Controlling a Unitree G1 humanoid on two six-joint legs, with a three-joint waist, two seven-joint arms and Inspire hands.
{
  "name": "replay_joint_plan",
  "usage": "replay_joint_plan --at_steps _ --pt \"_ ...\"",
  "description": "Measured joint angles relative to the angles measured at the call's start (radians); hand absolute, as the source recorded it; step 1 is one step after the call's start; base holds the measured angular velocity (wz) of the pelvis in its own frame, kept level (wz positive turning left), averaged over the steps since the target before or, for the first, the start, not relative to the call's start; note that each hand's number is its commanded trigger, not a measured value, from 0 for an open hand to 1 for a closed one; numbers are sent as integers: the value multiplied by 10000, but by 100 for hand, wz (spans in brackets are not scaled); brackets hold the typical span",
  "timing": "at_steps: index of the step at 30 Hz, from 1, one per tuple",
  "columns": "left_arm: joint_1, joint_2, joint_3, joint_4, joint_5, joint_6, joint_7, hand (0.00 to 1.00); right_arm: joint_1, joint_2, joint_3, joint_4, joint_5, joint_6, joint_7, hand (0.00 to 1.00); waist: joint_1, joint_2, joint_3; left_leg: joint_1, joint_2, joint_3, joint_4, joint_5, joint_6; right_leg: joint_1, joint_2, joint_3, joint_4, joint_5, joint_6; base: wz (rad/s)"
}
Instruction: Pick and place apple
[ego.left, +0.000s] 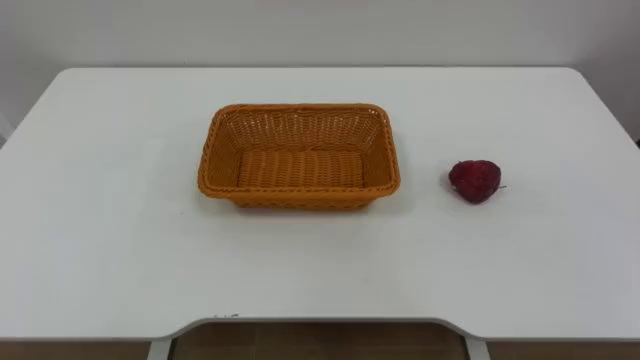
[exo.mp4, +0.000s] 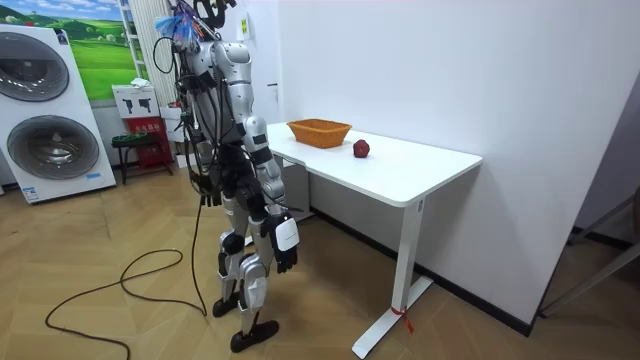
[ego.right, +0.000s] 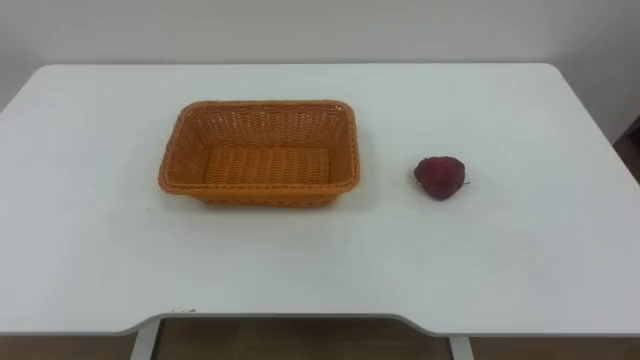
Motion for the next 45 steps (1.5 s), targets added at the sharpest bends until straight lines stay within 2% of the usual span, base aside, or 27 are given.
replay_joint_plan --at_steps 5,8,11,13,14,16,17,19,20,22,23,25,28,32,34,36,38,41,45 --pt "-50 -3 -3 -2 -11 -3 3 0 -38 -1 93 -23 534 -10 -247 0 74 1 2 6 12 59 -24 0 0 -34 7 60 1 -2 -1 -3" --pt "-113 -8 4 12 -38 -30 61 0 -26 11 -31 -43 2001 -40 -657 0 142 8 6 -27 16 81 -12 -7 4 -59 15 89 -4 -3 -1 0" --pt "-160 -33 389 118 -15 -110 125 0 -2 90 -1139 -48 4422 -152 -1040 0 91 41 0 -29 23 69 -37 -9 5 -61 22 79 -23 -2 -2 0" --pt "-112 -54 639 132 -57 -145 366 0 -6 91 -2082 -95 6665 -273 -1412 0 -62 35 9 8 18 93 -96 -9 5 -7 22 89 -29 -1 -1 0" --pt "-99 -65 745 125 -47 -159 403 0 26 90 -2362 -158 7309 -319 -1510 0 -83 47 3 15 18 101 -98 -9 5 7 22 103 -42 -1 -1 0" --pt "29 -70 1194 55 -45 -336 481 0 38 55 -3546 -651 9817 -387 -1934 0 -324 48 5 -18 13 98 -100 -9 5 -34 20 97 -40 -1 0 0" --pt "58 -66 1278 49 -43 -403 509 0 46 49 -3787 -856 10382 -452 -2070 0 -373 51 6 -20 13 107 -102 -9 6 -46 21 103 -39 -2 0 -5" --pt "144 -56 1490 -7 -90 -625 715 0 0 35 -4812 -1961 12140 -720 -2767 0 -573 110 -7 22 19 229 -184 -8 9 -100 20 210 -16 -6 7 -12" --pt "168 -48 1522 -12 -153 -676 770 0 -38 35 -5047 -2302 12474 -802 -2974 0 -638 125 -7 26 15 253 -182 -7 11 -101 16 214 -10 -10 14 -11" --pt "196 44 1723 -30 -239 -918 989 0 -186 -23 -5576 -3418 13208 -1262 -3678 0 -843 90 -20 14 10 304 -185 -6 12 -130 12 254 4 -18 27 -5" --pt "219 59 1779 -79 -240 -974 1020 0 -180 -26 -5704 -3794 13203 -1341 -3904 0 -851 79 -25 2 10 322 -186 -6 12 -152 13 287 9 -19 29 -7" --pt "373 73 1785 -383 -266 -1069 1211 0 -151 -100 -5833 -5030 13171 -1806 -4743 0 -868 48 -40 -54 10 377 -178 -6 12 -181 7 294 63 -26 39 -7" --pt "371 59 1766 -485 -344 -1113 1347 0 -148 -102 -6076 -7157 12793 -2038 -6293 0 -831 30 -55 -166 9 475 -164 -5 12 -382 -8 353 208 -28 44 -7" --pt "377 60 1758 -497 -328 -1268 1380 0 -183 -93 -5893 -9566 10702 -2394 -7756 0 -819 -20 -83 -276 9 516 -174 6 30 -574 -19 362 302 -28 46 -4" --pt "396 61 1683 -497 -334 -1271 1392 0 -193 -105 -5746 -10622 8419 -2545 -8623 0 -780 -77 -89 -332 7 509 -153 16 46 -609 -20 356 317 -27 46 2" --pt "489 59 1397 -500 -348 -1274 1391 0 -191 -111 -5595 -11525 6941 -2566 -9143 0 -719 -78 -77 -348 7 505 -157 19 51 -650 -20 365 317 -26 46 0" --pt "528 52 1088 -499 -359 -1280 1393 0 -183 -164 -5228 -12466 5385 -2853 -9572 0 -698 -32 -97 -350 13 500 -145 21 56 -745 -14 377 347 -23 45 0" --pt "351 57 692 -459 -439 -1345 1390 0 -170 -256 -4423 -13156 4010 -2925 -9826 0 -514 -54 -50 -393 41 562 -72 22 56 -796 -8 403 488 -22 42 -5" --pt "194 67 359 -384 -448 -1559 1384 0 -170 -269 -3463 -13659 3652 -3069 -9498 0 -353 -27 -57 -430 61 564 -14 19 53 -804 0 378 482 -3 16 0"
